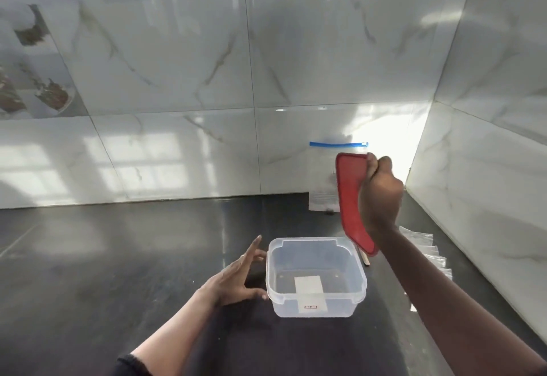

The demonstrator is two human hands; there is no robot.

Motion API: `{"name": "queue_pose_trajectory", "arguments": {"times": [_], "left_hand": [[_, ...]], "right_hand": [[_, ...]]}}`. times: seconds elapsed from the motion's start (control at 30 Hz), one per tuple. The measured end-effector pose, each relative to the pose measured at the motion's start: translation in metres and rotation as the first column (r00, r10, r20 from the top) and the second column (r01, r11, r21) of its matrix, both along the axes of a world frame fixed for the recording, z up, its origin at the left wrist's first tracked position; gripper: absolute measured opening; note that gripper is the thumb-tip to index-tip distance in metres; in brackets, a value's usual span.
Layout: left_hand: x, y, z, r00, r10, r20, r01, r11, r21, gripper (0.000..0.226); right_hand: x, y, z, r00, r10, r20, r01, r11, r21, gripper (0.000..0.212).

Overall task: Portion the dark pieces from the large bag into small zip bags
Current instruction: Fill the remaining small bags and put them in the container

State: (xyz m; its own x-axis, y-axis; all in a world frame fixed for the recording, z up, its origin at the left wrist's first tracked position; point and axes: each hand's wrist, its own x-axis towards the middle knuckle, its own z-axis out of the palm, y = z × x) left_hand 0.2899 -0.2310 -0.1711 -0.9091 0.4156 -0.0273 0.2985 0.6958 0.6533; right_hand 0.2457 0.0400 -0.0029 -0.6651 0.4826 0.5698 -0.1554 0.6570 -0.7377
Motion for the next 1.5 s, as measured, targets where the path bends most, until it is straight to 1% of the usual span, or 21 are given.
{"name": "queue_pose_trajectory", "arguments": {"times": [0.13, 0.2, 0.27, 0.37, 0.43, 0.5, 0.57, 0.6, 0.63, 0.7, 0.77, 0.8, 0.87, 1.03, 1.1, 1.17, 1.23, 1.3, 1.37, 1.43, 1.5], "left_hand": [[-0.03, 0.001, 0.02, 0.986, 0.152, -0.073, -0.143, 0.983, 0.115, 0.096], [-0.05, 0.013, 0.032, 0.98, 0.19, -0.065, -0.177, 0.969, 0.17, 0.072], [-0.07, 0.025, 0.04, 0.964, 0.263, 0.04, -0.264, 0.93, 0.257, 0.055], [-0.096, 0.041, 0.039, 0.905, 0.287, 0.314, -0.406, 0.803, 0.437, 0.043], [-0.108, 0.048, 0.037, 0.856, 0.309, 0.415, -0.496, 0.721, 0.485, 0.033], [-0.12, 0.047, 0.029, 0.784, 0.387, 0.486, -0.609, 0.634, 0.477, 0.027], [-0.126, 0.041, 0.022, 0.699, 0.475, 0.535, -0.708, 0.569, 0.419, 0.028], [-0.133, 0.037, 0.014, 0.645, 0.537, 0.543, -0.757, 0.545, 0.361, 0.03], [-0.134, 0.032, 0.012, 0.595, 0.613, 0.52, -0.797, 0.531, 0.287, 0.032], [-0.134, 0.021, 0.01, 0.53, 0.732, 0.427, -0.835, 0.54, 0.112, 0.034], [-0.134, 0.018, 0.015, 0.512, 0.781, 0.357, -0.828, 0.56, -0.036, 0.037], [-0.136, 0.016, 0.016, 0.504, 0.794, 0.34, -0.824, 0.56, -0.085, 0.038], [-0.138, 0.017, 0.016, 0.488, 0.812, 0.321, -0.818, 0.554, -0.158, 0.04], [-0.138, 0.02, 0.013, 0.508, 0.83, 0.231, -0.778, 0.558, -0.291, 0.044], [-0.136, 0.02, 0.012, 0.516, 0.834, 0.197, -0.765, 0.552, -0.332, 0.047], [-0.134, 0.022, 0.015, 0.519, 0.836, 0.179, -0.75, 0.546, -0.373, 0.047], [-0.133, 0.027, 0.023, 0.514, 0.841, 0.169, -0.744, 0.536, -0.4, 0.047], [-0.132, 0.036, 0.034, 0.546, 0.826, 0.139, -0.738, 0.554, -0.385, 0.045], [-0.133, 0.05, 0.048, 0.626, 0.775, 0.084, -0.712, 0.612, -0.343, 0.043], [-0.134, 0.069, 0.061, 0.717, 0.697, -0.014, -0.672, 0.686, -0.279, 0.039], [-0.132, 0.092, 0.073, 0.786, 0.61, -0.097, -0.614, 0.756, -0.228, 0.039]], "right_hand": [[-0.032, -0.007, -0.003, 0.998, 0.049, 0.024, -0.042, 0.968, -0.249, 0.039], [-0.048, -0.018, -0.008, 0.994, 0.097, 0.042, -0.076, 0.931, -0.357, 0.038], [-0.063, -0.03, -0.016, 0.985, 0.154, 0.08, -0.1, 0.88, -0.464, 0.038], [-0.085, -0.047, -0.036, 0.968, 0.211, 0.139, -0.078, 0.773, -0.629, 0.036], [-0.102, -0.054, -0.058, 0.948, 0.281, 0.153, -0.089, 0.689, -0.719, 0.029], [-0.118, -0.057, -0.085, 0.904, 0.37, 0.216, -0.072, 0.628, -0.775, 0.027], [-0.129, -0.055, -0.107, 0.8, 0.506, 0.324, -0.032, 0.575, -0.817, 0.029], [-0.135, -0.053, -0.118, 0.714, 0.581, 0.392, 0.002, 0.558, -0.83, 0.022], [-0.135, -0.051, -0.124, 0.606, 0.636, 0.478, 0.015, 0.591, -0.806, 0.01], [-0.133, -0.047, -0.131, 0.381, 0.666, 0.641, -0.006, 0.696, -0.718, 0.022], [-0.134, -0.046, -0.135, 0.195, 0.649, 0.735, -0.09, 0.758, -0.646, 0.03], [-0.136, -0.047, -0.138, 0.135, 0.628, 0.766, -0.121, 0.778, -0.617, 0.031], [-0.138, -0.05, -0.144, 0.077, 0.591, 0.803, -0.156, 0.803, -0.576, 0.03], [-0.142, -0.056, -0.15, 0.033, 0.549, 0.835, -0.266, 0.81, -0.522, 0.024], [-0.143, -0.056, -0.148, 0.026, 0.548, 0.836, -0.286, 0.805, -0.519, 0.023], [-0.139, -0.054, -0.144, -0.021, 0.526, 0.85, -0.306, 0.806, -0.507, 0.023], [-0.135, -0.052, -0.139, -0.033, 0.511, 0.859, -0.316, 0.81, -0.495, 0.025], [-0.132, -0.047, -0.132, 0.002, 0.501, 0.866, -0.35, 0.811, -0.468, 0.024], [-0.126, -0.039, -0.122, 0.06, 0.54, 0.839, -0.361, 0.795, -0.486, 0.026], [-0.12, -0.026, -0.111, 0.148, 0.564, 0.813, -0.409, 0.783, -0.469, 0.029], [-0.111, -0.007, -0.099, 0.249, 0.546, 0.8, -0.491, 0.783, -0.382, 0.028]]}}
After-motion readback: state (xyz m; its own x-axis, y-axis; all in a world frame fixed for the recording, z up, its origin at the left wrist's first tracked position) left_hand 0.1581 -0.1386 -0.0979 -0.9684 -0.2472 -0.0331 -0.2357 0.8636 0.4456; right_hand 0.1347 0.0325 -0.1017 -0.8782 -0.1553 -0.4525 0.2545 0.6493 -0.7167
